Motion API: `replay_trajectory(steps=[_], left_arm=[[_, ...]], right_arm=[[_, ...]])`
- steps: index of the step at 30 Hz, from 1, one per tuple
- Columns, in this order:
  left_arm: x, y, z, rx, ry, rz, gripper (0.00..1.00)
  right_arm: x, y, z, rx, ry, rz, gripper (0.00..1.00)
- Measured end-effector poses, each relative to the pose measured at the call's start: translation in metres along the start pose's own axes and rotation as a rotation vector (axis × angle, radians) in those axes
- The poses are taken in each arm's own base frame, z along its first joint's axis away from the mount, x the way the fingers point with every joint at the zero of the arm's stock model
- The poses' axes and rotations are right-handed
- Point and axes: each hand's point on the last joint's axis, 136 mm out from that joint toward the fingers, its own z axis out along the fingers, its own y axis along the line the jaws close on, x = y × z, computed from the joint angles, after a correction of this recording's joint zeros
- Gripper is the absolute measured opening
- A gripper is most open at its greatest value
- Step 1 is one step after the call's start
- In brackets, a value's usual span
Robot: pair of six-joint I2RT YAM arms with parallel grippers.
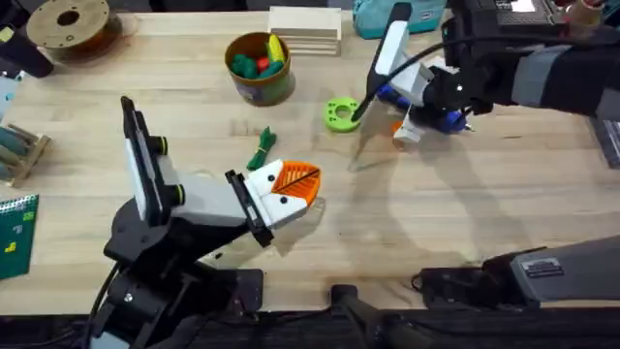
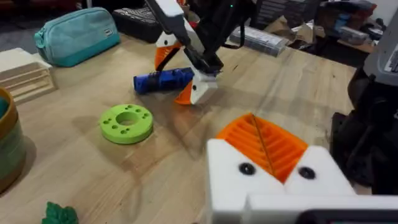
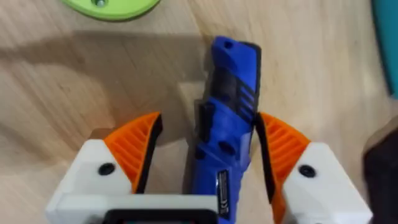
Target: Pick up the gripper from the table and insert it into the empty holder that is missing its gripper. Then pick up a screw, insert it into the mounting hole, and use the screwdriver to tighten it. Finally, clean up the table by picking up the vegetable and placing it into the bucket.
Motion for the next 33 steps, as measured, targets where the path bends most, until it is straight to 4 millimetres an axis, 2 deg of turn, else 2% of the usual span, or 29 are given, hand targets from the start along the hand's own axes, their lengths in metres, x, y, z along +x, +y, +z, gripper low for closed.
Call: replay_trajectory(steps=[5,8,11,17,21,24,25,26,28,29,33], left_arm=[[0.0,0.0,0.0,0.0,0.0,0.0,0.005],[0.0,0.0,0.0,0.0,0.0,0.0,0.005],[0.0,0.0,0.0,0.0,0.0,0.0,0.005],[0.0,0.0,0.0,0.0,0.0,0.0,0.005],[0.0,0.0,0.0,0.0,0.0,0.0,0.005],[0.0,0.0,0.0,0.0,0.0,0.001,0.02],[0.0,0.0,0.0,0.0,0.0,-0.001,0.116],[0.0,0.0,0.0,0.0,0.0,0.003,0.569],[0.0,0.0,0.0,0.0,0.0,0.003,0.88],[0.0,0.0,0.0,0.0,0.0,0.0,0.984],[-0.004,0.002,0.0,-0.014,-0.02,0.018,0.986]], right_arm=[[0.003,0.006,-0.009,-0.023,0.013,0.146,0.889],[0.0,0.003,-0.023,-0.004,-0.002,0.256,0.89],[-0.005,-0.004,-0.045,0.033,-0.038,0.37,0.889],[-0.017,-0.02,-0.104,0.103,-0.149,0.669,0.889],[-0.015,-0.016,-0.135,0.108,-0.193,0.874,0.889],[-0.01,-0.008,-0.146,0.093,-0.193,0.983,0.89],[-0.009,-0.005,-0.149,0.087,-0.191,1.01,0.89],[-0.006,0.001,-0.152,0.074,-0.179,1.064,0.891],[-0.004,0.004,-0.152,0.066,-0.167,1.085,0.891],[-0.002,0.007,-0.152,0.058,-0.154,1.104,0.891],[-0.001,0.007,-0.152,0.057,-0.153,1.117,0.891]])
